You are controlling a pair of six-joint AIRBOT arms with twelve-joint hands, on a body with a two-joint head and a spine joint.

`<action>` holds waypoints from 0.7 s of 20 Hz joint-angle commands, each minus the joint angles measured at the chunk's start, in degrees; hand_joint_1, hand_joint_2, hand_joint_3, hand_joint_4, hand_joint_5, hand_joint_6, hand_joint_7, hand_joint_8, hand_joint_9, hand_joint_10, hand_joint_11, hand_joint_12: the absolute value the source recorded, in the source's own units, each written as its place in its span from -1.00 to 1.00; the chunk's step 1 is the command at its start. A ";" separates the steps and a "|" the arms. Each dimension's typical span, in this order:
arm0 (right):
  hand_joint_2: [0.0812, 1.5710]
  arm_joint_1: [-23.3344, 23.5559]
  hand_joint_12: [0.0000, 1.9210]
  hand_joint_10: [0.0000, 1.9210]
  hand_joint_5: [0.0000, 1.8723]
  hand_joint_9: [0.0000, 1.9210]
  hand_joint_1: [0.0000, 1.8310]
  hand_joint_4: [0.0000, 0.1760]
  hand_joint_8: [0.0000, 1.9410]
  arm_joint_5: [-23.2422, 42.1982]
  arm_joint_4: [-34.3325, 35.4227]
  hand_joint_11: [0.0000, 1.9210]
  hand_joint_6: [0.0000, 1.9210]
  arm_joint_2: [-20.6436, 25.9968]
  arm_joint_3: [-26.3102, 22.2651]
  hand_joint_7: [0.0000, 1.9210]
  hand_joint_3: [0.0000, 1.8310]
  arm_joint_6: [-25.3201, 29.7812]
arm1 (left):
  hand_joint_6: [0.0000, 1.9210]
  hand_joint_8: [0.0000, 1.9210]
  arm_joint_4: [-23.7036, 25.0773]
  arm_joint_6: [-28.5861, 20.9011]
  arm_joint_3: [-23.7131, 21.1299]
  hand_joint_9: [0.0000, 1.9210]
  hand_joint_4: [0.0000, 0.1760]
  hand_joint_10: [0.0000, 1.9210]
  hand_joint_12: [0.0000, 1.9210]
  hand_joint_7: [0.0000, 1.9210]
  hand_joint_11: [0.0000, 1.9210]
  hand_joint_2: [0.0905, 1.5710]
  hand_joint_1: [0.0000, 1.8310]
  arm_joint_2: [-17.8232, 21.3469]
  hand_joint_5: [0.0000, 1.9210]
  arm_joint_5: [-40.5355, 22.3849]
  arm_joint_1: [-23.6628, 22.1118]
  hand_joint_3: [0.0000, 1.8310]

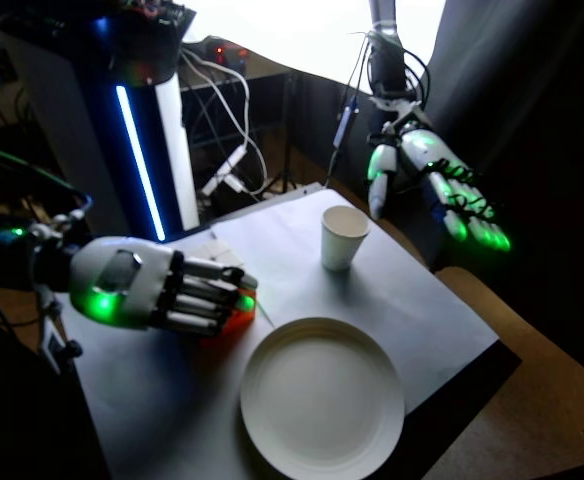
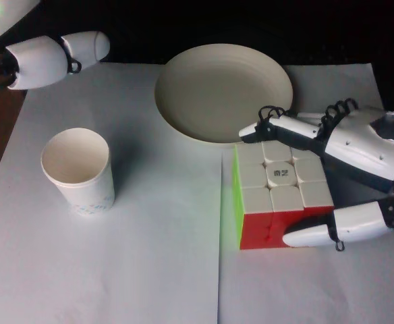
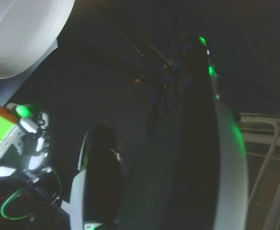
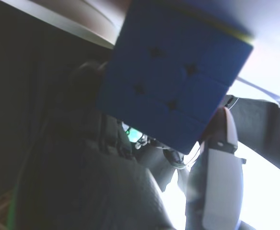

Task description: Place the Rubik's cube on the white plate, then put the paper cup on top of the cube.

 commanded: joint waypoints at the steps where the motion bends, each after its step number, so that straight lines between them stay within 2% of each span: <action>1: 0.72 0.61 1.00 1.00 -0.53 -0.07 0.24 -1.00 0.85 8.90 0.11 -0.03 0.64 0.46 -0.66 -0.29 -0.99 0.14 | -0.99 -1.00 -0.43 0.16 0.24 -1.00 0.12 -1.00 -1.00 -1.00 -1.00 0.73 -0.69 -0.06 -0.94 -7.34 -0.21 -1.00; 2: 0.72 0.61 1.00 1.00 -0.51 -0.18 0.23 -1.00 0.83 10.70 0.11 -0.09 0.66 0.89 -1.18 -0.31 -0.99 0.13 | -0.99 -1.00 -0.47 0.16 0.24 -1.00 0.13 -1.00 -1.00 -1.00 -1.00 0.73 -0.67 -0.06 -0.93 -7.41 -0.14 -1.00; 4: 0.74 0.61 1.00 1.00 -0.52 -0.25 0.18 -1.00 0.87 13.14 0.11 -0.18 0.72 1.33 -1.66 -0.37 -0.98 0.13 | -0.99 -1.00 -0.55 0.16 0.22 -1.00 0.11 -1.00 -1.00 -1.00 -1.00 0.73 -0.65 -0.05 -0.93 -7.61 0.10 -1.00; 6: 0.77 1.53 1.00 1.00 -0.57 -0.33 0.14 -1.00 0.81 15.60 0.12 -0.26 0.84 2.64 -1.97 -0.38 -0.98 0.10 | -1.00 -1.00 -0.63 0.16 0.21 -1.00 -0.03 -1.00 -1.00 -1.00 -1.00 0.73 -0.66 -0.01 -0.94 -7.65 0.25 -1.00; 7: 0.75 2.46 1.00 1.00 -0.58 -0.21 0.18 -1.00 0.80 16.67 0.42 -0.13 0.81 3.07 -1.96 -0.34 -0.98 0.07 | -1.00 -1.00 -0.76 0.16 0.21 -1.00 0.03 -1.00 -1.00 -1.00 -1.00 0.74 -0.67 0.03 -0.95 -7.81 0.37 -1.00; 8: 0.75 3.27 1.00 1.00 -0.58 -0.18 0.19 -1.00 0.82 17.29 1.52 -0.07 0.76 3.23 -1.93 -0.32 -0.99 -1.08 | -1.00 -1.00 -0.84 0.16 0.20 -1.00 0.11 -1.00 -1.00 -1.00 -1.00 0.74 -0.67 0.03 -0.96 -7.88 0.42 -1.00; 9: 0.73 4.09 1.00 1.00 -0.54 -0.11 0.24 -1.00 0.86 17.62 2.52 0.05 0.65 3.25 -1.81 -0.31 -0.99 -2.58 | -1.00 -1.00 -0.88 0.16 0.20 -1.00 0.15 -1.00 -1.00 -1.00 -1.00 0.73 -0.66 0.01 -0.96 -7.89 0.43 -1.00; 11: 0.74 6.14 1.00 1.00 -0.53 -0.18 0.21 -1.00 0.85 17.61 3.42 -0.02 0.67 2.93 -0.72 -0.32 -1.00 -4.06 | -0.99 -1.00 -0.88 0.16 0.20 -1.00 -0.25 -1.00 -1.00 -1.00 -1.00 0.73 -0.67 -0.04 -0.94 -7.86 0.44 -1.00; 12: 0.73 6.99 1.00 1.00 -0.53 -0.19 0.21 -1.00 0.83 17.60 4.05 -0.03 0.68 2.31 0.23 -0.32 -1.00 -4.09 | -0.99 -1.00 -0.88 0.16 0.21 -1.00 -0.29 -1.00 -1.00 -1.00 -1.00 0.72 -0.66 -0.06 -0.93 -7.81 0.44 -1.00; 14: 0.76 9.01 1.00 1.00 -0.56 -0.31 0.19 -1.00 0.86 17.29 5.15 -0.15 0.72 0.80 2.23 -0.35 -0.99 -4.22 | -1.00 -1.00 -0.87 0.17 0.22 -1.00 -0.08 -1.00 -1.00 -1.00 -1.00 0.72 -0.66 -0.09 -0.95 -7.80 0.45 -1.00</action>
